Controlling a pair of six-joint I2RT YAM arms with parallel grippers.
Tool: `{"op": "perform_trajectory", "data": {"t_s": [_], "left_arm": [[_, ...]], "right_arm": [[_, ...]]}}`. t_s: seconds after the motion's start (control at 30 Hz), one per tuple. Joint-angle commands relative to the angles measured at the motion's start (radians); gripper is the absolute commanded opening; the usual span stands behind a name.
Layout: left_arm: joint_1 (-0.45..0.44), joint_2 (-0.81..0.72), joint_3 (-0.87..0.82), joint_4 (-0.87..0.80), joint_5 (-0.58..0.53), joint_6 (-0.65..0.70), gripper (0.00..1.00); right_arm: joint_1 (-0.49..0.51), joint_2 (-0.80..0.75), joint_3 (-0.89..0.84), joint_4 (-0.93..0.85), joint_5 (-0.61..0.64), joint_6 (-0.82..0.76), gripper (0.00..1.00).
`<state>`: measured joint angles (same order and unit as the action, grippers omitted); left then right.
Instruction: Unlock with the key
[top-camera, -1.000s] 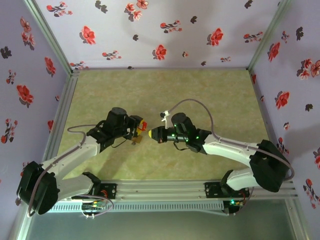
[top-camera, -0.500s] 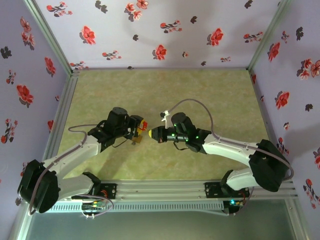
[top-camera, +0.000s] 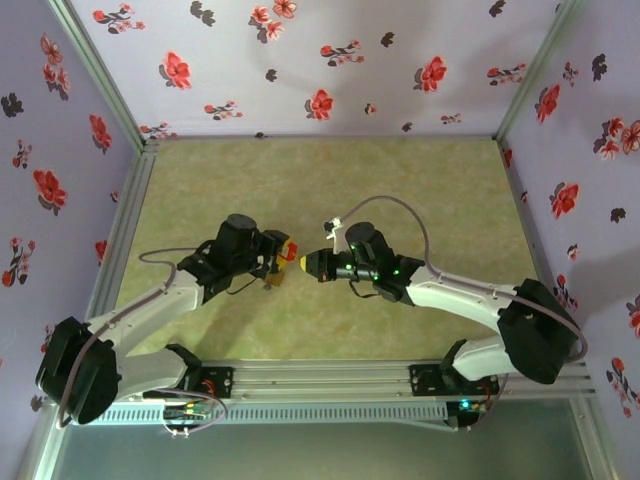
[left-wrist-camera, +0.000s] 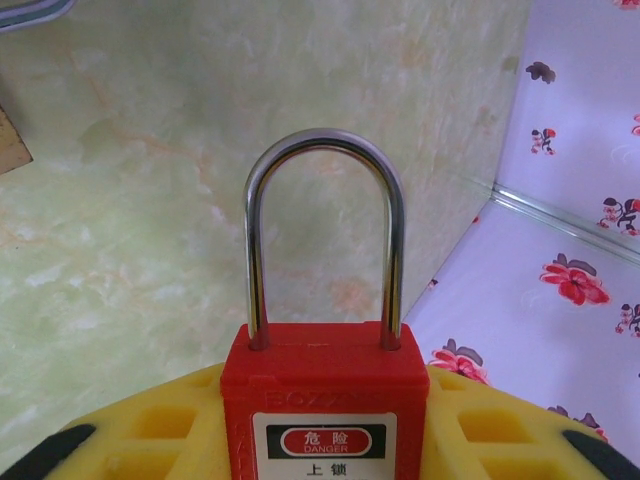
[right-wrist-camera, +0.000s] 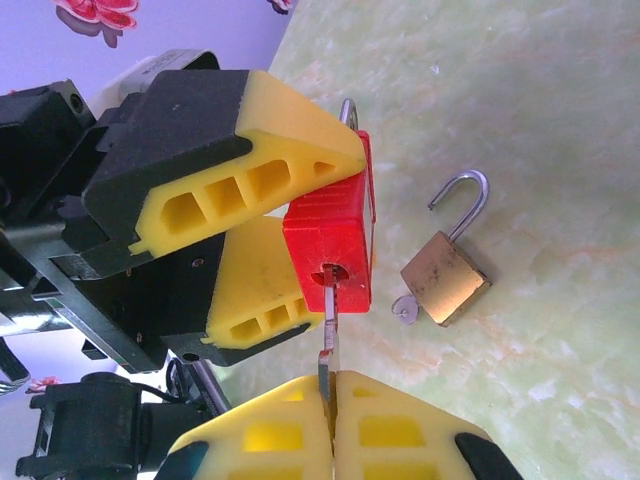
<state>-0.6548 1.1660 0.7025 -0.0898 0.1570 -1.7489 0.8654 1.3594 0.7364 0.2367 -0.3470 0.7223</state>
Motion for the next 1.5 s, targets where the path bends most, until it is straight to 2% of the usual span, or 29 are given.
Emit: {"op": "perform_trajectory", "data": {"t_s": [0.0, 0.27, 0.47, 0.53, 0.7, 0.83, 0.97, 1.17, 1.27, 1.47], "left_arm": [[-0.017, 0.012, 0.051, 0.019, 0.015, 0.031, 0.0], [-0.041, 0.055, 0.143, -0.044, -0.01, 0.152, 0.0], [-0.071, 0.08, 0.215, -0.14, -0.028, 0.279, 0.0], [-0.083, 0.087, 0.212, -0.135, -0.027, 0.28, 0.0], [-0.135, 0.124, 0.188, 0.007, -0.016, 0.219, 0.0], [-0.173, 0.158, 0.212, 0.072, -0.013, 0.232, 0.0], [-0.181, 0.157, 0.166, 0.217, -0.008, 0.236, 0.0], [-0.181, 0.122, 0.141, 0.288, -0.047, 0.351, 0.0], [-0.178, 0.102, 0.091, 0.387, -0.077, 0.372, 0.0], [-0.172, 0.106, 0.027, 0.499, -0.094, 0.402, 0.0]], "right_arm": [[-0.007, 0.023, 0.0, 0.019, -0.017, 0.018, 0.0], [-0.003, 0.062, 0.017, 0.015, -0.043, 0.064, 0.0], [-0.036, 0.052, 0.004, 0.068, -0.046, 0.123, 0.0], [-0.053, 0.049, -0.009, 0.118, -0.054, 0.158, 0.0], [-0.06, 0.075, 0.003, 0.165, -0.065, 0.188, 0.0], [-0.074, 0.079, -0.014, 0.224, -0.044, 0.223, 0.0], [-0.119, 0.077, -0.071, 0.391, -0.062, 0.335, 0.0], [-0.181, 0.049, -0.164, 0.68, -0.076, 0.582, 0.0], [-0.199, 0.038, -0.191, 0.805, -0.066, 0.707, 0.0], [-0.211, 0.018, -0.214, 0.888, -0.042, 0.851, 0.0]]}}
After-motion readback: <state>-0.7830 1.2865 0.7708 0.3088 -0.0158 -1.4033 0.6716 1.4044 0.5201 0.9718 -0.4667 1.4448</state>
